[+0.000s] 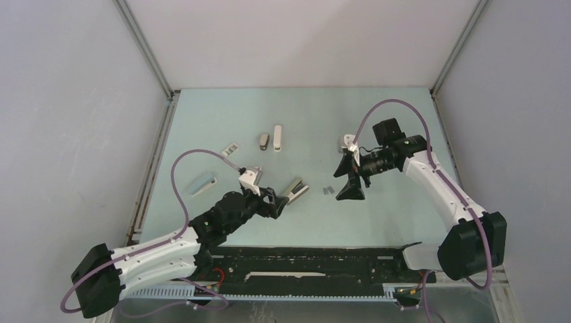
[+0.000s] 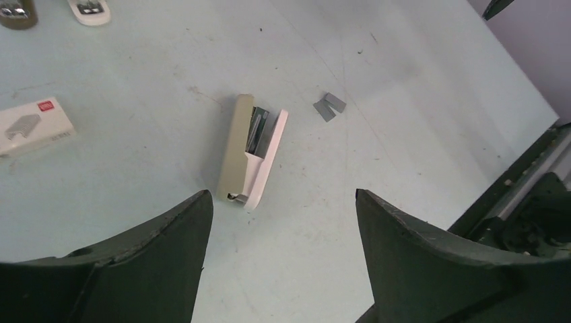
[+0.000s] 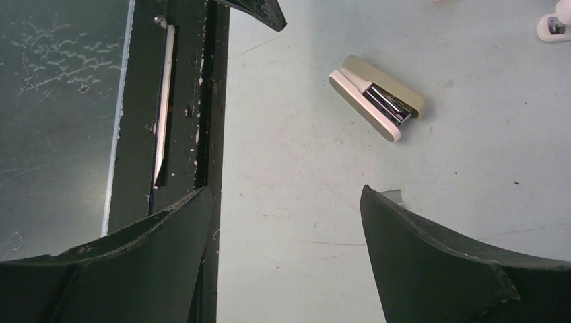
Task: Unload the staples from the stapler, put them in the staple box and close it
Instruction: Pick up the stapler from the center of the board.
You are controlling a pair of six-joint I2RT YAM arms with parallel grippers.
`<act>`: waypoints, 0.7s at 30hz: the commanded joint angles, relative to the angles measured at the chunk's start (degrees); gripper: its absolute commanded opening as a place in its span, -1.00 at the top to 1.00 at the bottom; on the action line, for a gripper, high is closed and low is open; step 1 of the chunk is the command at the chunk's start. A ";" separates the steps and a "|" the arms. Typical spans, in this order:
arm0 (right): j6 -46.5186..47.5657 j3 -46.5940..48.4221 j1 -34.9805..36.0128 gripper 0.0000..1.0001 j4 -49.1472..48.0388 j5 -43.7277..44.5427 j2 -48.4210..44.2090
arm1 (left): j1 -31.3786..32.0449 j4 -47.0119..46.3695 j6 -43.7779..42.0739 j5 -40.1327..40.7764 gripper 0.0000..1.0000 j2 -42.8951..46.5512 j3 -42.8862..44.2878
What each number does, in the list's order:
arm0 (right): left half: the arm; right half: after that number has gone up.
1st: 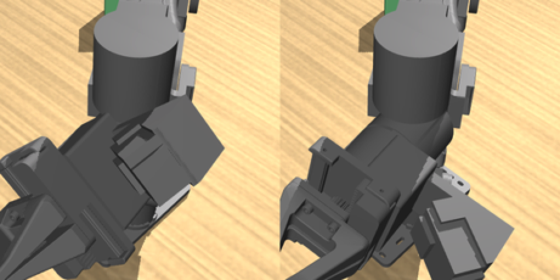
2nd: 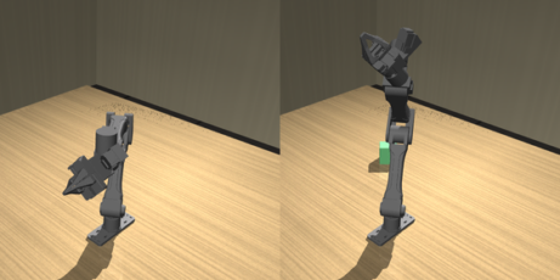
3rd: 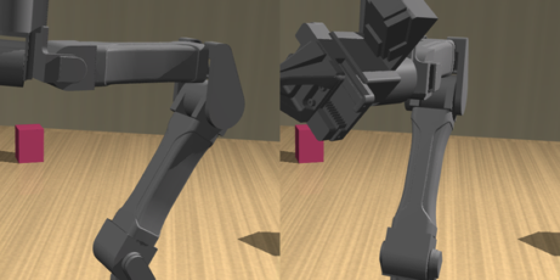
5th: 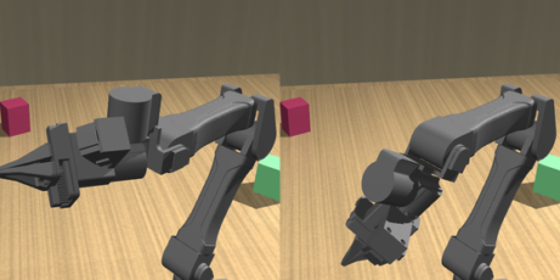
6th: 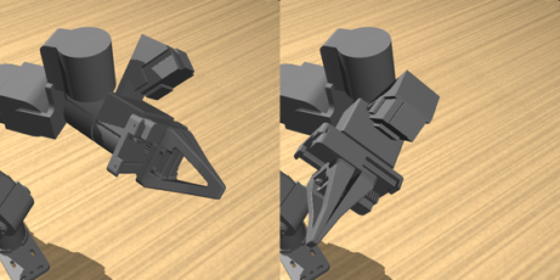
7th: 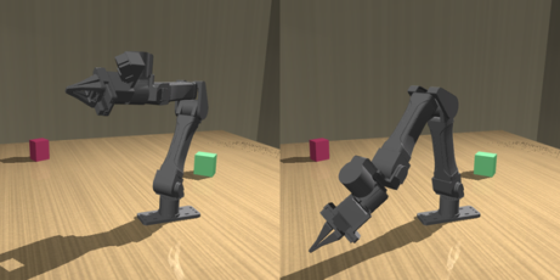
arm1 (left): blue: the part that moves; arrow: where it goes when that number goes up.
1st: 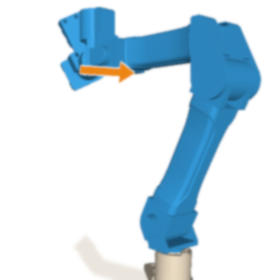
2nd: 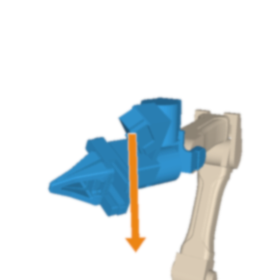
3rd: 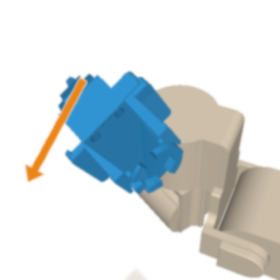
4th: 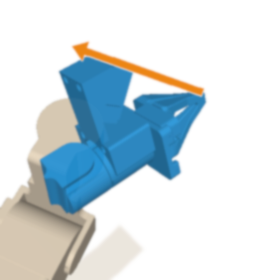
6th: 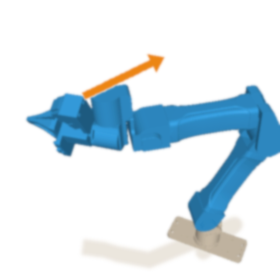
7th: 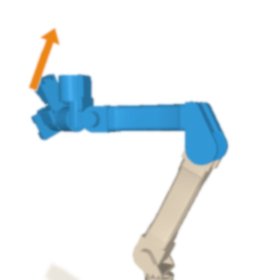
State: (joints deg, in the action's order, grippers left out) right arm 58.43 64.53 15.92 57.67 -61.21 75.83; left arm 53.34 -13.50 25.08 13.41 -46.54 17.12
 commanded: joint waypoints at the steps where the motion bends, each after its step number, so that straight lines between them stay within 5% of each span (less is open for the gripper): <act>1: -2.87 0.24 2.21 -0.80 -2.79 2.12 0.40 | -2.03 -6.13 4.71 -5.08 -0.66 0.87 -3.00; 21: -7.33 -1.21 8.30 -0.79 -7.10 6.87 3.43 | -4.54 -12.95 8.74 -9.01 -0.68 -5.17 -5.53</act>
State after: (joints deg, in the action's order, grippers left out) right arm 51.96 63.33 23.42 51.57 -55.00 79.00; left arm 49.60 -23.49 32.69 5.28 -51.37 13.32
